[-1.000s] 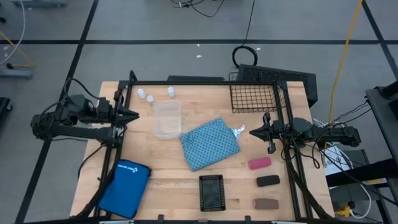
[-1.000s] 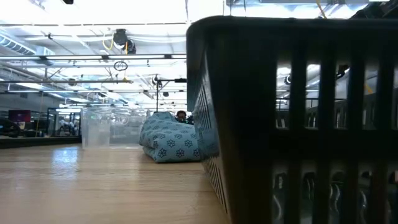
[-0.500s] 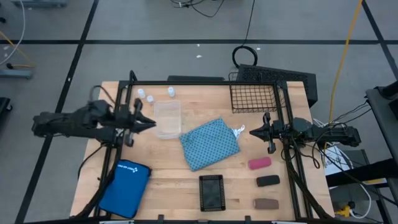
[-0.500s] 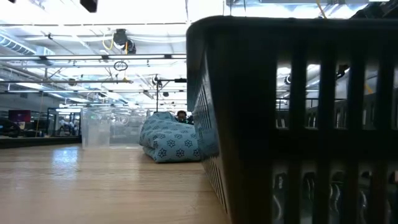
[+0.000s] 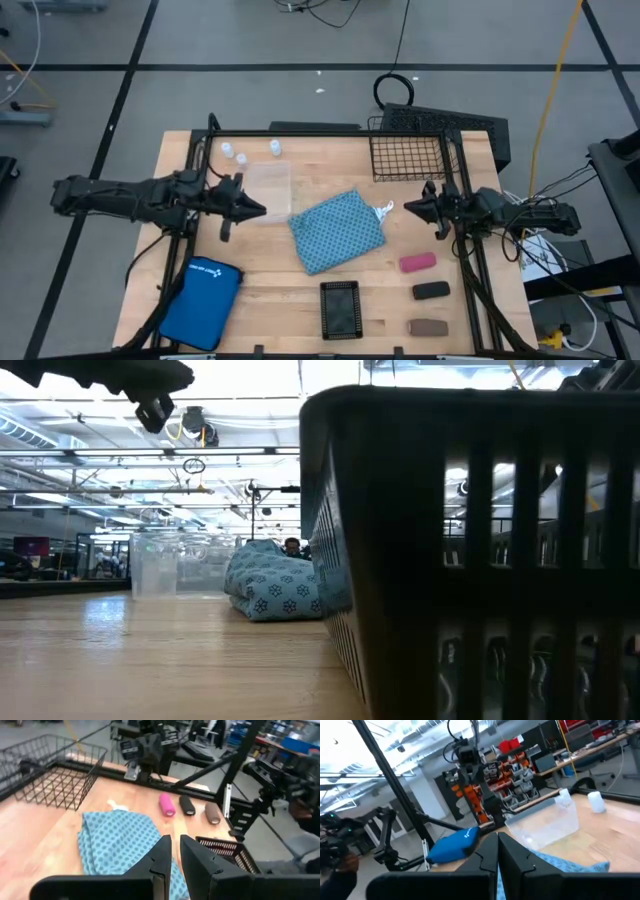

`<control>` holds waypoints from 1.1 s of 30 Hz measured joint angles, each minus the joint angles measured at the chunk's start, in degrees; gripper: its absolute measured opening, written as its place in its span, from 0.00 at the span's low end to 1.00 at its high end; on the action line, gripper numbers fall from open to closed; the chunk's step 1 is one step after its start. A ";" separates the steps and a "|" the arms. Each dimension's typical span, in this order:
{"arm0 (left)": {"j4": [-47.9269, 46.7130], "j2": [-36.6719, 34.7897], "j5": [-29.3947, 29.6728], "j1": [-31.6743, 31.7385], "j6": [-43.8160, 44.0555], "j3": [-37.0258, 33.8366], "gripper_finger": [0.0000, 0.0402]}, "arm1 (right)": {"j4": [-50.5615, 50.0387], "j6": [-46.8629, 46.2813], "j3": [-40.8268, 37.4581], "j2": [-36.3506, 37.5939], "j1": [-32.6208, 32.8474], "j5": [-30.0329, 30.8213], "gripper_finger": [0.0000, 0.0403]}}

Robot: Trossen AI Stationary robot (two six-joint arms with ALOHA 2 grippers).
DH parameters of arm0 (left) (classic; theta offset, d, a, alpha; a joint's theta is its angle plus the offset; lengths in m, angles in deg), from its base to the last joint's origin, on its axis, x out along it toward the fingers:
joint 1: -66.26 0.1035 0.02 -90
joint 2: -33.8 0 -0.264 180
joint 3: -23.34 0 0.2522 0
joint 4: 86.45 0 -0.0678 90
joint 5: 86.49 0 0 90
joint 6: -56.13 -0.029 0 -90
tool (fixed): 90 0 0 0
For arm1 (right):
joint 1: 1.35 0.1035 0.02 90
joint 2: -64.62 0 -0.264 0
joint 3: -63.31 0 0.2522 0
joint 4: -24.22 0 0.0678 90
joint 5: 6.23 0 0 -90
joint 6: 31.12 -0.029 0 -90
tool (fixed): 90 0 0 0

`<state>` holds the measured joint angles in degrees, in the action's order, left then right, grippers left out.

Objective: Pick & Place Medicine items
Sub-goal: Put the blue patient gown into the black wire basket

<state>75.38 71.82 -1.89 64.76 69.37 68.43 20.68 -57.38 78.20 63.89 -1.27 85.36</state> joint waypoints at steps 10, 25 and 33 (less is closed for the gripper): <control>5.71 -14.77 0.97 -1.79 -4.24 -11.29 0.12 | 7.71 1.55 0.00 -0.40 0.02 0.25 0.00; 7.52 -26.26 5.91 -1.74 -8.37 -17.12 0.12 | 27.44 12.22 11.12 -24.75 0.07 2.73 0.29; 7.52 -25.93 5.93 -1.74 -8.48 -17.22 0.12 | 2.55 23.20 40.59 -55.69 0.04 -2.31 0.67</control>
<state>82.90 45.90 4.04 63.02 60.88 51.21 23.23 -34.18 118.79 8.20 -1.23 83.04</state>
